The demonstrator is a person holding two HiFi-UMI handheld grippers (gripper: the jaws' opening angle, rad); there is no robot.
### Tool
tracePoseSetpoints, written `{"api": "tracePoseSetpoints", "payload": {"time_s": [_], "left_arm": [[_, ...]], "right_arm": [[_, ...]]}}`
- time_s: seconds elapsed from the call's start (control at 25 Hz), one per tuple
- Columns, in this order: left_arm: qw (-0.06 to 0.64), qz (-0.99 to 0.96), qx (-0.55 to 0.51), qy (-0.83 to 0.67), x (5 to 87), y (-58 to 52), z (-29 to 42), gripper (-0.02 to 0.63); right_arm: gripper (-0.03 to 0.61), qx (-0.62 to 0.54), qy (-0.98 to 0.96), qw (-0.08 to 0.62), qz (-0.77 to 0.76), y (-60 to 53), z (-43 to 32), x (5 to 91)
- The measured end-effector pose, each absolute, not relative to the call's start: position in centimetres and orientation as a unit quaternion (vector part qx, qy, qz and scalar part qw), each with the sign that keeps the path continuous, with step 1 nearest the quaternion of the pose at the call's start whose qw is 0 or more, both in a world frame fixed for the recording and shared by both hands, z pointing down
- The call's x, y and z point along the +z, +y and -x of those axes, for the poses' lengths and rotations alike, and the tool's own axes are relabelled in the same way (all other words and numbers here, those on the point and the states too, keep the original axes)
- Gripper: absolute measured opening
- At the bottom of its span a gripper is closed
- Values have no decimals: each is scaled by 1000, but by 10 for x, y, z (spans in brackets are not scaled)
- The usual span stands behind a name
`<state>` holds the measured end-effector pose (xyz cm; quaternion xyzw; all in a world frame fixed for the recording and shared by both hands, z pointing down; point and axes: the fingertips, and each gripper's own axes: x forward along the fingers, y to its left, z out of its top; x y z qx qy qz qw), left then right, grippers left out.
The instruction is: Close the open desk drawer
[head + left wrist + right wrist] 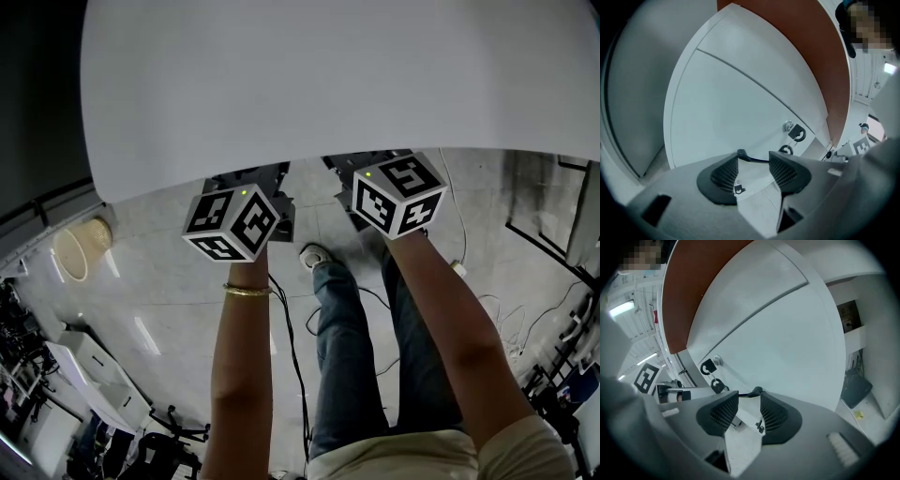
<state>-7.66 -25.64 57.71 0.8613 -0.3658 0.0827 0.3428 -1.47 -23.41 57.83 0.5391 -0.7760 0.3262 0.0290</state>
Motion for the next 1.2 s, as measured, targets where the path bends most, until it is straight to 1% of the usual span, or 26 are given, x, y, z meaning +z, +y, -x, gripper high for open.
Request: {"api": "tracePoseSetpoints", "payload": {"time_s": [0.56,0.72,0.8,0.84,0.88,0.92,1.04,1.2], "left_arm": [[342,-860,80,-371,579,-260,75,207],[332,-857,78,-386,575,-257,80,203],[329,-849,82,-405,574,-250,81,174],[330,-847,83,-408,574,-245,81,111],[330,-848,83,-407,574,-239,80,71],[329,-850,83,-402,573,-233,77,62],[314,-859,85,-395,565,-221,71,-3],[306,-859,97,-400,554,-205,67,-3]], "right_arm": [[152,325,-778,25,-538,-237,13,581],[146,324,-776,28,-540,-235,15,576],[125,324,-772,30,-546,-230,10,573],[119,324,-771,30,-548,-226,8,573],[103,322,-771,30,-548,-222,8,573],[61,320,-772,30,-548,-218,8,573],[2,307,-778,40,-547,-208,12,569],[2,306,-777,41,-548,-189,17,560]]}}
